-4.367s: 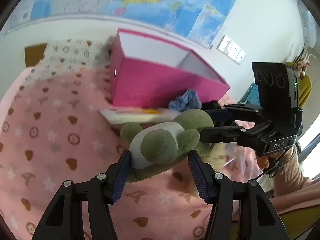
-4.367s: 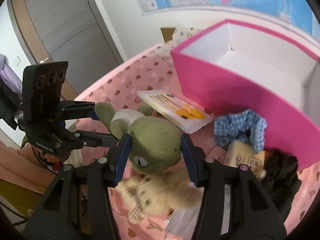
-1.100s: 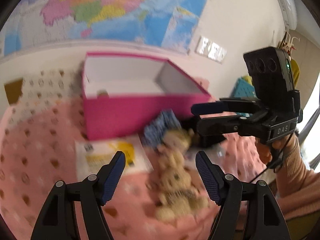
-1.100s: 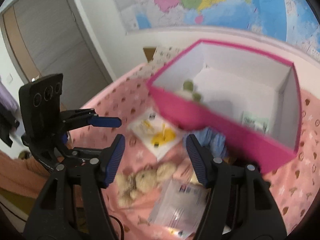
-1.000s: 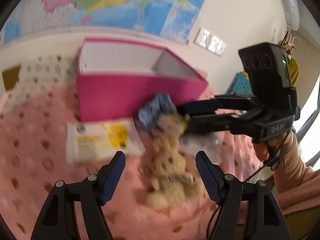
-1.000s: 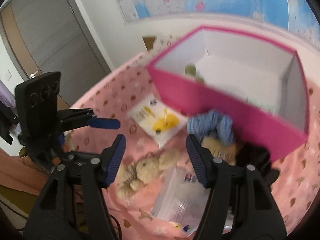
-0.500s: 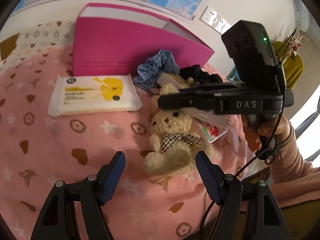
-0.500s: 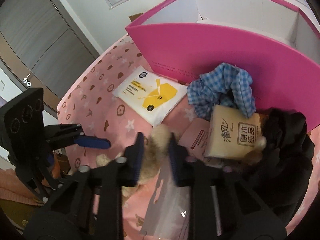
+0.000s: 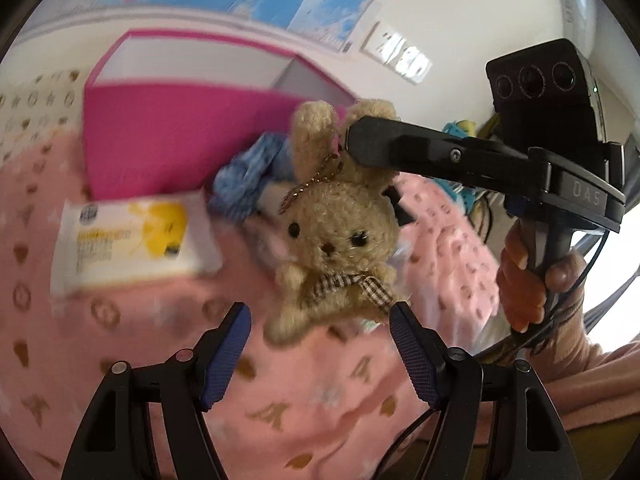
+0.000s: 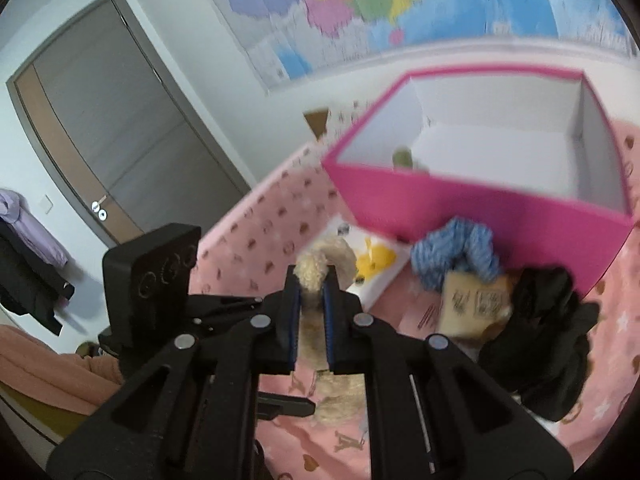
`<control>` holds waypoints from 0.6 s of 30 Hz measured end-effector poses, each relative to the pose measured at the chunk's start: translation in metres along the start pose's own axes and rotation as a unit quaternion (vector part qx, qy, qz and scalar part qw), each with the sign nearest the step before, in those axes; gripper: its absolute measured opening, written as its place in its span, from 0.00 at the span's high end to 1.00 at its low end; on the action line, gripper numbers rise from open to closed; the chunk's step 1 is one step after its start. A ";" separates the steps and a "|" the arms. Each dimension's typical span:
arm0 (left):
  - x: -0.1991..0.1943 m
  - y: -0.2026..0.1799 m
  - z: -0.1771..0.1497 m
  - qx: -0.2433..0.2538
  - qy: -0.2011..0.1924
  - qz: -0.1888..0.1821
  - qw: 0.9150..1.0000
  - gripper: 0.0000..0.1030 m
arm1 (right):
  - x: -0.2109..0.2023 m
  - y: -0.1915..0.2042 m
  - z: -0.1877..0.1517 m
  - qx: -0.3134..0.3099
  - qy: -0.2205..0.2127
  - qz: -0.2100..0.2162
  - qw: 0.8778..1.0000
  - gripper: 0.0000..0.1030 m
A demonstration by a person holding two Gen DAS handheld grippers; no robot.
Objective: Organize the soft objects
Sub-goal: 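Grasp the beige teddy bear by its head with the right gripper, then carry the teddy bear into the pink box and release it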
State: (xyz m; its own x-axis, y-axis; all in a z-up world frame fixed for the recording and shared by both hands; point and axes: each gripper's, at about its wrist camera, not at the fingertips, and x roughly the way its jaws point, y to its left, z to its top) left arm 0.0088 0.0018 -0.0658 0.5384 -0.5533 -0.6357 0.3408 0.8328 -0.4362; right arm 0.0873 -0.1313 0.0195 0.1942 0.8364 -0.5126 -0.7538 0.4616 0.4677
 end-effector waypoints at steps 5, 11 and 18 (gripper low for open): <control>-0.011 -0.014 0.036 0.027 -0.034 -0.001 0.999 0.38 | -0.015 -0.006 0.026 0.006 -0.047 -0.008 0.999 0.89; -0.018 -0.026 0.083 0.065 -0.064 0.018 0.996 0.44 | -0.027 -0.017 0.062 0.002 -0.090 -0.022 0.996 0.89; -0.001 -0.026 0.135 0.080 -0.066 0.051 0.993 0.47 | -0.035 -0.043 0.095 0.012 -0.127 -0.045 0.991 0.89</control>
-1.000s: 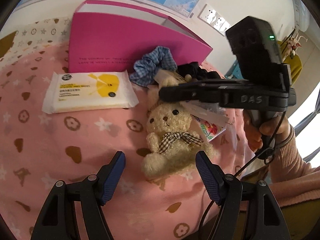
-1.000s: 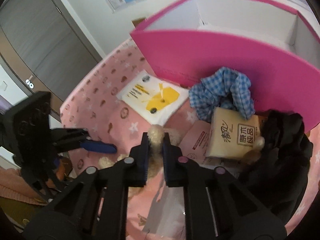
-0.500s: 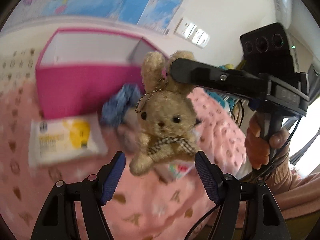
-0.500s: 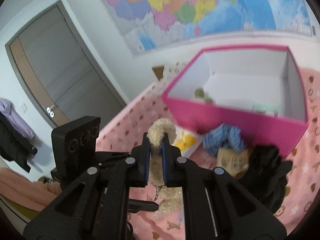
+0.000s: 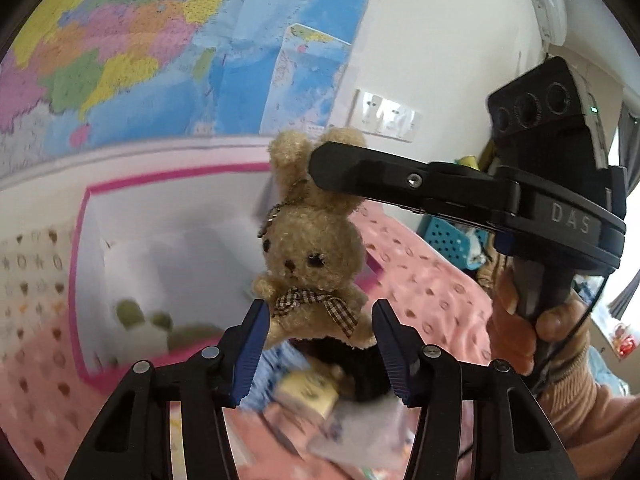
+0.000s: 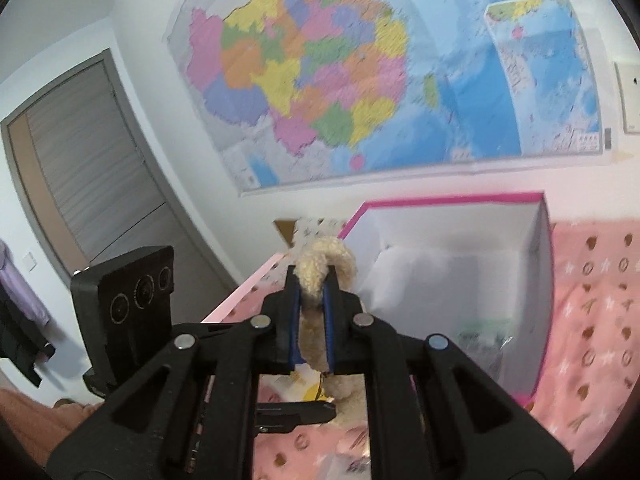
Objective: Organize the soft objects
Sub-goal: 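Carry the teddy bear into the pink box and release it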
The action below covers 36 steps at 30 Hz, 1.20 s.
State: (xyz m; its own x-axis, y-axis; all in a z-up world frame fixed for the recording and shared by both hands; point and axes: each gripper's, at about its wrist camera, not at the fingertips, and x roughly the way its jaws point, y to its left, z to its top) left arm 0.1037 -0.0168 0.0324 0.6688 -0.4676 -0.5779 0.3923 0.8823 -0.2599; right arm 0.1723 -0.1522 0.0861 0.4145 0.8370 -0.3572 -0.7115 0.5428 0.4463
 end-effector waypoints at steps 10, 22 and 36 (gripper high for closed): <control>0.047 0.027 0.030 -0.024 0.038 0.035 0.998 0.48 | 0.023 -0.058 0.012 0.055 -0.008 -0.037 0.998 0.89; 0.061 0.026 -0.002 -0.029 0.054 0.068 0.996 0.47 | 0.015 -0.104 -0.024 0.064 0.036 -0.167 0.983 0.70; 0.006 0.000 -0.021 -0.008 -0.006 0.010 1.000 0.44 | -0.041 -0.079 -0.070 0.060 0.063 -0.125 0.988 0.50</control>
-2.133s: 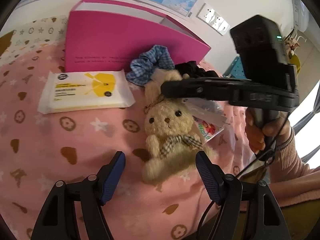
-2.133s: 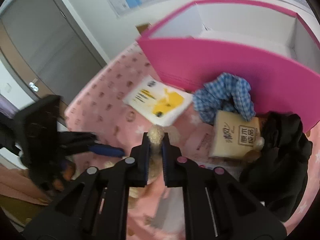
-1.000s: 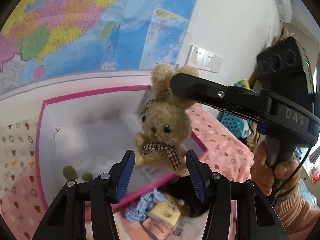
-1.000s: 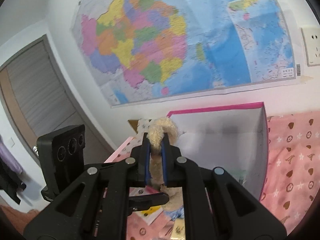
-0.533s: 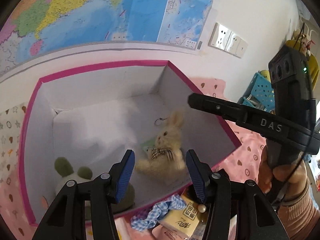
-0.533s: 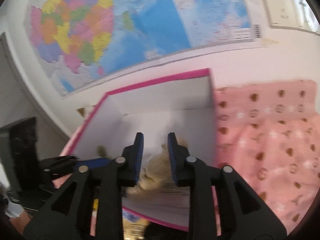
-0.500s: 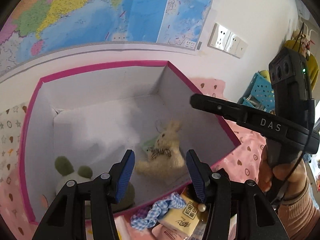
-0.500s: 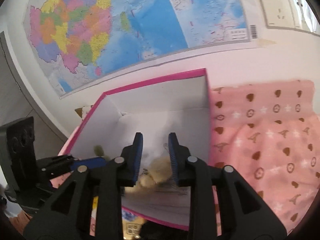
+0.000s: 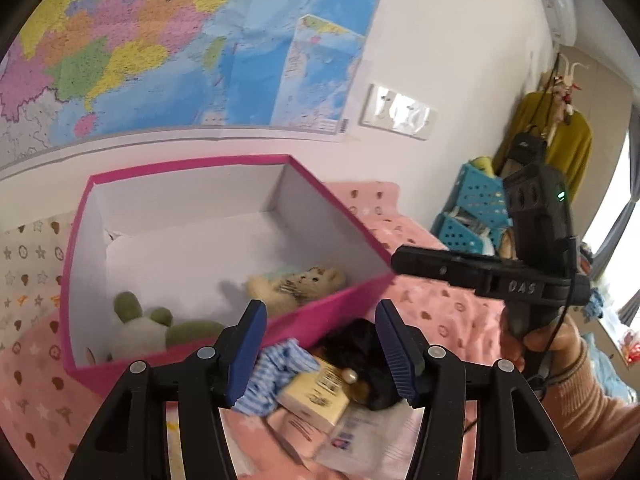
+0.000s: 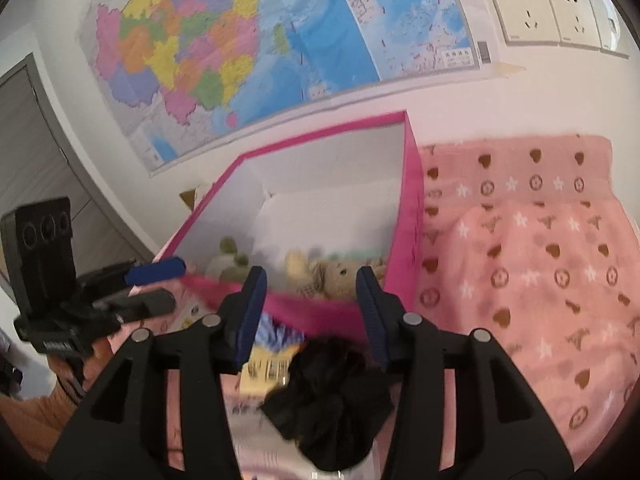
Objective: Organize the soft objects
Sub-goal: 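Carry the teddy bear into the pink box and release it, then grasp the black cloth item with the right gripper and lift it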
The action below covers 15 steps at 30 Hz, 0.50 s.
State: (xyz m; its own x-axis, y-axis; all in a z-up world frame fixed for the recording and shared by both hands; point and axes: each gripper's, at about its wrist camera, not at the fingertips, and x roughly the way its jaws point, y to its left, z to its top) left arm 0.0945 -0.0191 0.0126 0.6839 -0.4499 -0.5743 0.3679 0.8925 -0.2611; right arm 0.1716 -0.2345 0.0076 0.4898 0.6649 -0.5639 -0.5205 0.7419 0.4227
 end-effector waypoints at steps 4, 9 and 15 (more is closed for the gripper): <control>0.000 -0.010 -0.015 0.000 0.009 -0.021 1.000 0.44 | -0.002 -0.009 -0.025 0.012 0.025 -0.014 1.000 0.41; 0.013 -0.019 -0.034 -0.002 0.041 -0.040 0.998 0.43 | 0.003 -0.027 -0.052 0.047 0.055 -0.018 0.997 0.40; 0.033 -0.025 -0.052 -0.011 0.081 -0.058 0.995 0.43 | 0.013 -0.032 -0.065 0.069 0.072 -0.004 0.995 0.29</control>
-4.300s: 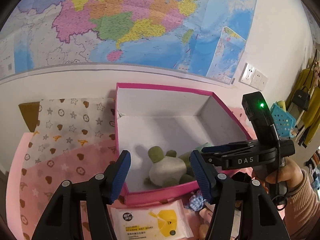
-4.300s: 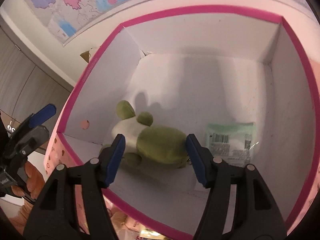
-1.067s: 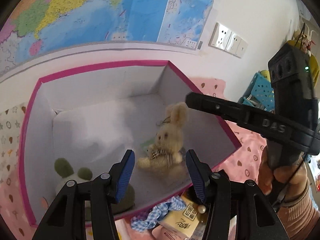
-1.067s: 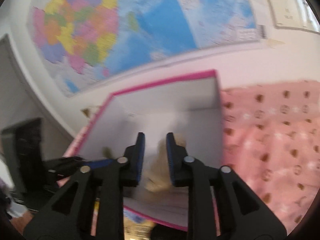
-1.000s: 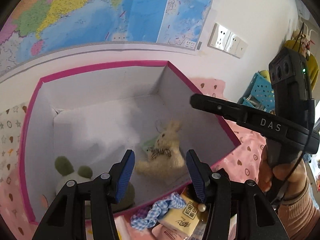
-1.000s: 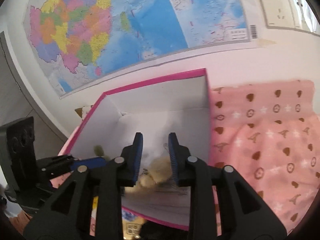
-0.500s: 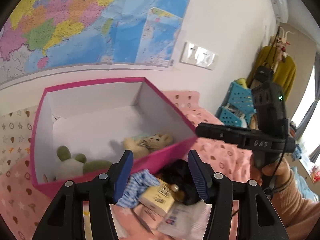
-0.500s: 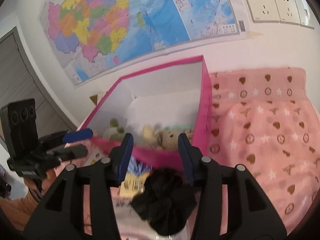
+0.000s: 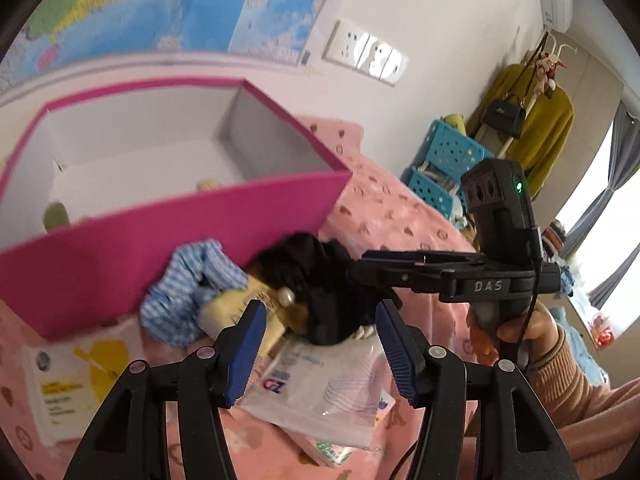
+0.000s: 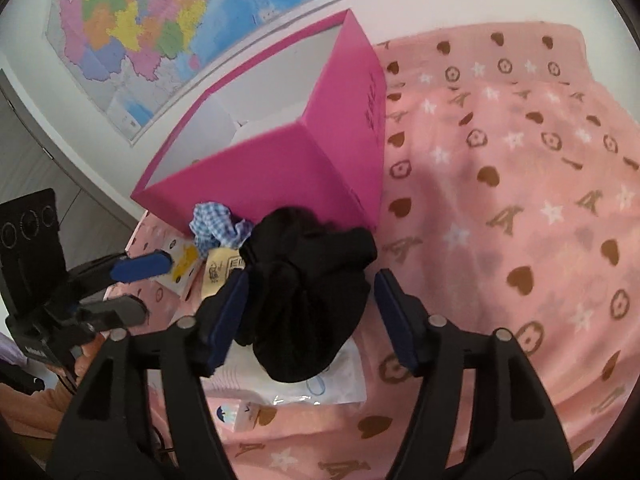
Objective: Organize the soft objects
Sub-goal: 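Grasp the black cloth item with the right gripper and lift it, then carry the black cloth with the right gripper toward the pink box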
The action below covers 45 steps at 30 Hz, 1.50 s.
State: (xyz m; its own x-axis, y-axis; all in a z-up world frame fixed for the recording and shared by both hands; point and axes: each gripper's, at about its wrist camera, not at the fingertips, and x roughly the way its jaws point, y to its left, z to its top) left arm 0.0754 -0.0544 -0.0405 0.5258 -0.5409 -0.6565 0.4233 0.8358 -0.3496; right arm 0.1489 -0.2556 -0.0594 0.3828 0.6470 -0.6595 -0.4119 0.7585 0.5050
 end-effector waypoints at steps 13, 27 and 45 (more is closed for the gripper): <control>0.033 -0.005 -0.010 -0.013 0.042 -0.012 0.999 0.43 | 0.024 0.005 0.004 -0.006 0.014 -0.006 1.000 0.25; 0.060 -0.006 -0.004 -0.043 0.059 -0.042 0.996 0.45 | 0.011 0.014 -0.002 -0.033 -0.017 0.006 0.999 0.77; 0.047 -0.011 0.008 -0.048 0.026 -0.123 0.991 0.41 | -0.046 0.069 0.010 -0.080 -0.082 0.089 0.989 0.90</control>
State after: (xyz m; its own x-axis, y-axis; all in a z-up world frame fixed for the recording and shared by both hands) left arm 0.1018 -0.0898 -0.0624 0.3756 -0.7252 -0.5771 0.4592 0.6865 -0.5638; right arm 0.1113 -0.2320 0.0112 0.4168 0.7832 -0.4615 -0.6053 0.6178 0.5019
